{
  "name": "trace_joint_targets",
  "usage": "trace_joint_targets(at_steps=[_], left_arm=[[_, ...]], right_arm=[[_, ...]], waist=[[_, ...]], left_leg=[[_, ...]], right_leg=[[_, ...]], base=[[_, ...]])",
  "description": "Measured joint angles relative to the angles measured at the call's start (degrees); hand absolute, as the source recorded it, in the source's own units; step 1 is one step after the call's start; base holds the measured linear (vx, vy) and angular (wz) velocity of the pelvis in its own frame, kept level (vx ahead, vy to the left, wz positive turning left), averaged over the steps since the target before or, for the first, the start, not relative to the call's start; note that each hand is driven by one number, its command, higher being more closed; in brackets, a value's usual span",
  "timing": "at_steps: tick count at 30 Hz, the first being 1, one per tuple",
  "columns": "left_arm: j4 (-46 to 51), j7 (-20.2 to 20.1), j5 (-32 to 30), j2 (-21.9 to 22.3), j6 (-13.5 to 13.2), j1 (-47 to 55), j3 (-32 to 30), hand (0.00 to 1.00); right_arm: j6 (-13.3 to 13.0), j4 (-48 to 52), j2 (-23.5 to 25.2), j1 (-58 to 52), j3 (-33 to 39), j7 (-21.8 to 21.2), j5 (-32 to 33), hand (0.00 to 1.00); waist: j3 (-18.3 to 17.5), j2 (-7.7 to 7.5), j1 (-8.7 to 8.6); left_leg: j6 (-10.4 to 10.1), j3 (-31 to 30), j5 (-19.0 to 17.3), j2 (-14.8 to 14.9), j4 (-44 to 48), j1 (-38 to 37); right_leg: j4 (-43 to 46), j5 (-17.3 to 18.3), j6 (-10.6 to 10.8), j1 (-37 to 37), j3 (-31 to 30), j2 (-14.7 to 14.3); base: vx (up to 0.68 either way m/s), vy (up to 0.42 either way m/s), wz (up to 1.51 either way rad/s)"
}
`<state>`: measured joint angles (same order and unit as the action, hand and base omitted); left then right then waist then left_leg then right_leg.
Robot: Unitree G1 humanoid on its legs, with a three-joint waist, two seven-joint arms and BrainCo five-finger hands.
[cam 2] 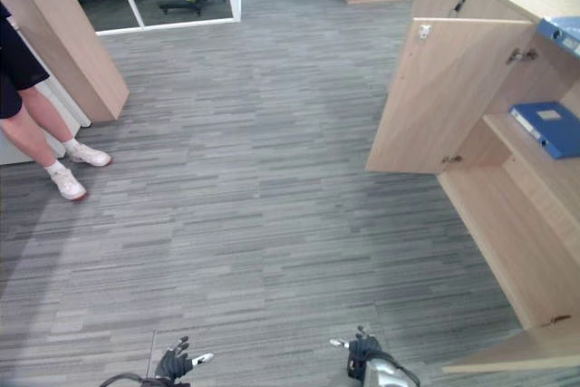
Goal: Walk over to the cabinet, pick up the folder, carry it to the office cabinet, place the folder inside the office cabinet, then close the office cabinet door
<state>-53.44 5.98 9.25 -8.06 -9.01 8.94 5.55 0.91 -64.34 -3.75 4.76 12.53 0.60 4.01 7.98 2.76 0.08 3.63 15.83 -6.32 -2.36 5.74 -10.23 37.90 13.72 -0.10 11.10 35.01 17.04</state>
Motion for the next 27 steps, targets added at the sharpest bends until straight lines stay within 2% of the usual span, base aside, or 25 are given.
trace_joint_targets(at_steps=[1,2,3,4,5,6,7,8,9,10,11,12,15,16,17,20,22,24,25,26,27], left_arm=[[-0.1,0.0,0.1,0.1,0.0,-0.1,0.0,0.0],[-0.4,-0.2,0.2,0.4,0.1,-0.2,-0.1,0.0],[-0.4,-0.4,-0.1,0.7,0.1,-0.4,-0.2,0.0],[-0.4,-0.6,-0.5,0.7,0.1,-0.7,-0.4,0.0],[-1.1,-0.7,-1.2,2.2,0.3,-0.9,-2.2,0.0],[-1.1,-1.0,-2.4,2.5,0.7,-1.0,-3.0,0.0],[-1.2,-1.2,-2.8,2.6,0.8,-1.0,-3.6,0.0],[-1.9,-1.4,-3.0,2.9,0.8,-1.5,-5.0,0.0],[-3.1,-1.4,-3.0,3.3,1.0,-1.9,-6.1,0.0],[-3.7,-1.4,-3.1,3.7,1.1,-1.6,-6.1,0.0],[-3.9,-1.4,-2.8,4.2,1.1,-1.4,-6.7,0.0],[-4.5,-1.2,-2.3,4.5,1.3,-2.0,-8.3,0.0],[-3.9,-1.2,-0.4,4.7,1.2,-1.8,-10.0,0.0],[-3.6,-1.1,0.3,4.7,1.2,-1.8,-10.6,0.0],[-3.5,-0.9,0.6,4.7,1.2,-1.8,-11.2,0.0],[-2.7,-0.6,1.1,5.6,0.8,-1.6,-12.6,0.0],[-2.0,-0.6,1.9,5.8,0.3,-1.5,-12.8,0.0],[-0.8,-0.2,2.8,6.4,-0.3,-1.2,-14.7,0.0],[-0.5,0.0,2.9,6.6,-0.4,-1.2,-15.1,0.0],[-0.3,0.2,3.1,6.7,-0.5,-1.2,-15.3,0.0],[-0.2,0.4,3.1,6.7,-0.5,-1.2,-15.3,0.0]], right_arm=[[0.0,0.0,0.0,0.1,0.1,0.0,0.1,0.0],[0.0,0.0,0.0,0.2,1.3,0.0,0.9,0.0],[0.0,-0.2,0.0,0.1,1.9,0.1,1.6,0.0],[-0.3,-0.5,-0.1,-0.1,2.1,0.1,1.6,0.0],[-0.1,-1.1,-0.8,0.8,2.1,0.1,1.6,0.0],[-0.1,-1.1,-0.7,1.3,2.1,0.0,1.6,0.0],[-0.1,-1.1,-0.3,1.3,2.1,0.0,1.6,0.0],[-0.2,-1.2,0.1,1.0,3.1,-0.1,1.7,0.0],[-0.2,-1.2,0.1,0.1,4.4,-0.1,1.8,0.0],[-0.2,-1.1,-0.5,-0.3,4.4,0.0,1.8,0.0],[-0.3,-0.6,-1.0,-2.4,4.5,0.1,2.1,0.0],[-0.3,-1.5,-1.1,-3.8,6.4,0.1,2.8,0.0],[-0.4,-1.8,-0.9,-4.5,6.3,0.2,4.0,0.0],[-0.4,-2.8,-1.1,-4.4,6.4,0.2,4.1,0.0],[-0.4,-3.1,-1.2,-4.3,6.4,0.2,4.1,0.0],[-0.3,-4.2,-1.9,-4.3,6.4,0.7,3.9,0.0],[-0.3,-4.2,-2.2,-3.7,6.1,0.9,3.9,0.0],[-0.3,-4.1,-2.2,-2.1,5.8,1.0,3.9,0.0],[-0.4,-4.0,-2.1,-1.8,5.6,1.1,3.9,0.0],[-0.6,-3.8,-2.0,-1.5,5.2,1.2,3.9,0.0],[-0.8,-3.4,-1.8,-1.8,4.6,1.4,3.9,0.0]], waist=[[0.1,0.01,-0.08],[0.2,-0.11,-0.55],[0.5,-0.97,-0.71],[0.6,-1.44,-0.85],[0.7,-0.11,-0.15],[0.6,0.23,-0.62],[0.6,0.13,-0.76],[0.7,0.15,-0.83],[0.5,0.73,-0.65],[0.0,2.05,-0.9],[-0.2,0.2,-2.37],[-0.6,1.7,-1.71],[-0.7,1.64,-1.58],[-0.4,1.43,-1.33],[-0.3,1.54,-1.2],[0.1,0.94,-0.49],[0.2,0.94,-0.14],[0.7,0.72,0.87],[0.9,0.73,1.06],[1.1,0.71,1.37],[1.3,0.66,1.55]], left_leg=[[-0.1,0.0,-0.1,0.0,-0.2,-0.4],[-1.0,0.2,-0.7,-0.2,-2.1,-1.9],[-2.1,-0.1,-1.9,-1.2,-4.1,-3.7],[-2.5,-0.3,-3.1,-1.8,-5.0,-4.7],[-2.9,0.4,-3.6,-0.8,-5.8,-5.3],[-3.7,0.7,-4.4,0.6,-5.3,-4.7],[-4.2,0.9,-4.8,1.3,-5.3,-4.8],[-4.3,1.8,-7.1,2.7,-3.0,-4.6],[-2.9,2.7,-10.0,5.6,-0.6,-4.6],[-3.2,3.4,-11.1,7.5,0.5,-4.6],[-4.9,3.0,-13.4,7.9,5.8,-4.6],[-7.7,3.0,-15.1,11.4,16.2,-1.6],[-9.0,2.3,-13.2,17.3,39.6,8.4],[-9.0,3.3,-13.2,19.2,46.1,11.0],[-8.9,4.2,-13.3,20.0,48.7,12.2],[-8.5,3.7,-13.5,18.4,46.0,17.0],[-7.9,0.5,-13.8,15.5,39.7,21.2],[-8.7,-9.4,-12.7,10.3,26.4,24.4],[-8.8,-12.2,-11.6,9.2,23.3,24.8],[-8.9,-17.0,-8.7,7.4,17.8,25.3],[-8.9,-19.8,-2.8,6.1,14.1,25.1]], right_leg=[[-1.1,-0.1,-0.1,0.4,0.8,-0.4],[-6.8,-2.3,-1.1,1.5,3.2,-1.9],[-12.0,-7.9,-2.7,2.5,4.8,-2.7],[-12.8,-9.2,-9.3,2.7,5.2,-2.8],[-12.1,-8.1,-8.6,3.4,5.2,-4.0],[-13.2,-7.0,-7.9,3.6,5.1,-5.6],[-13.3,-6.4,-8.1,3.6,5.1,-6.5],[-13.5,-4.0,-6.9,2.6,5.5,-8.1],[-12.8,0.2,-3.4,0.7,7.6,-9.4],[-9.4,2.4,-4.9,0.2,8.8,-8.7],[-4.5,5.1,-5.8,-1.5,5.6,-5.0],[-6.2,5.9,-4.4,-3.4,5.3,-7.8],[-13.7,4.2,-5.4,-7.2,3.4,-13.3],[-16.3,3.5,-6.0,-9.4,1.8,-15.1],[-17.9,3.5,-5.9,-11.2,0.3,-16.0],[-23.5,2.0,-4.9,-16.6,-3.6,-17.3],[-26.0,1.4,-4.0,-18.2,-6.5,-17.1],[-28.1,0.6,-2.5,-20.1,-10.6,-16.3],[-28.5,0.5,-2.2,-20.8,-11.6,-16.2],[-29.2,0.7,-1.1,-22.1,-13.3,-15.6],[-29.7,1.2,0.5,-23.7,-14.7,-14.7]], base=[[0.19,-0.161,0.17],[0.19,-0.166,0.29],[0.24,-0.204,0.34],[0.26,-0.192,0.03],[0.19,-0.142,-0.26],[0.22,-0.208,-0.39],[0.19,-0.251,-0.29],[0.22,-0.325,-0.29],[0.17,-0.285,-0.24],[0.23,-0.203,0.1],[0.32,-0.136,0.1],[0.36,-0.134,0.06],[0.35,-0.221,-0.5],[0.33,-0.132,-0.81],[0.43,-0.131,-0.88],[0.35,-0.065,-0.79],[0.26,-0.007,-0.72],[0.3,0.061,-0.95],[0.37,0.157,-0.95],[0.42,0.205,-0.85],[0.36,0.178,-0.79]])
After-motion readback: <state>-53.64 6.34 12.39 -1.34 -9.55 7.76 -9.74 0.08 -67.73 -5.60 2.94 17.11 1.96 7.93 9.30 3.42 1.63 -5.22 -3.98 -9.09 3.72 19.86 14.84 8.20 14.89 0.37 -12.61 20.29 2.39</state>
